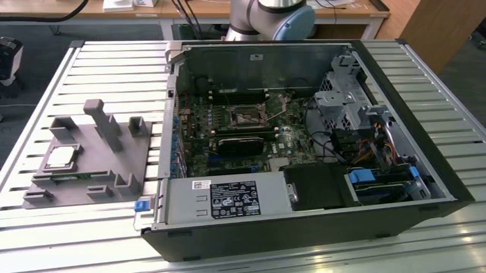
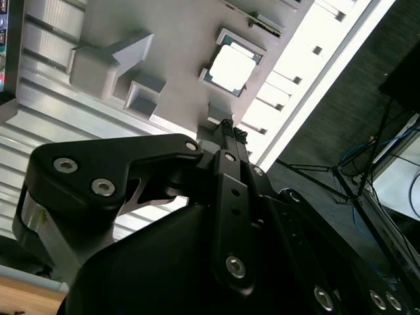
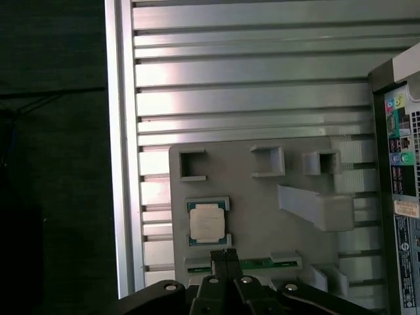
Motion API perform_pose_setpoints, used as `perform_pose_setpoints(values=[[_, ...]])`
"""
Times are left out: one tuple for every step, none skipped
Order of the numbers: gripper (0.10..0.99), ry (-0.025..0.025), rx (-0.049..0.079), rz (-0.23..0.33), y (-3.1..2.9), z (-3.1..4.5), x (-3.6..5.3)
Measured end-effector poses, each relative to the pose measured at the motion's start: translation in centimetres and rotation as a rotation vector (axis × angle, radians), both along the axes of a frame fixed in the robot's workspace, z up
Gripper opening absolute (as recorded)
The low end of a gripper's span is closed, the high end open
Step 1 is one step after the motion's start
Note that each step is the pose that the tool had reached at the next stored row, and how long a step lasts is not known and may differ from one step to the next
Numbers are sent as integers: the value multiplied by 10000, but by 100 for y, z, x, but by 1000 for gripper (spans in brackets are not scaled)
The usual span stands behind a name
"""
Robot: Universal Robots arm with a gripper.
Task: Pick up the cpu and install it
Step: 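Reach for the cpu, then pick up the cpu and move it towards the insertion slot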
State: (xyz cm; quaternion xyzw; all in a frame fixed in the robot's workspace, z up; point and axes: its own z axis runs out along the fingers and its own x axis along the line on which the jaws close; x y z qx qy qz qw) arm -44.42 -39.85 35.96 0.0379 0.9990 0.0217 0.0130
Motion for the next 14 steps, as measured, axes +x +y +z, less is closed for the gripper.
perform_pose_setpoints(values=[[106,0,0,0,0,-3,-13],[106,3,2,0,0,-7,-21],[106,9,2,2,0,-14,-25],[106,16,1,2,-1,-19,-28],[106,26,1,1,0,-25,-29],[106,47,0,1,0,-31,-30],[106,75,0,-1,1,-40,-30],[106,89,1,-1,0,-48,-30],[106,90,1,0,-2,-56,-30],[106,93,0,0,-4,-62,-33],[106,92,1,0,-4,-70,-36],[106,91,1,1,-5,-80,-37],[106,83,0,1,-7,-90,-44],[106,73,2,0,-7,-102,-47]])
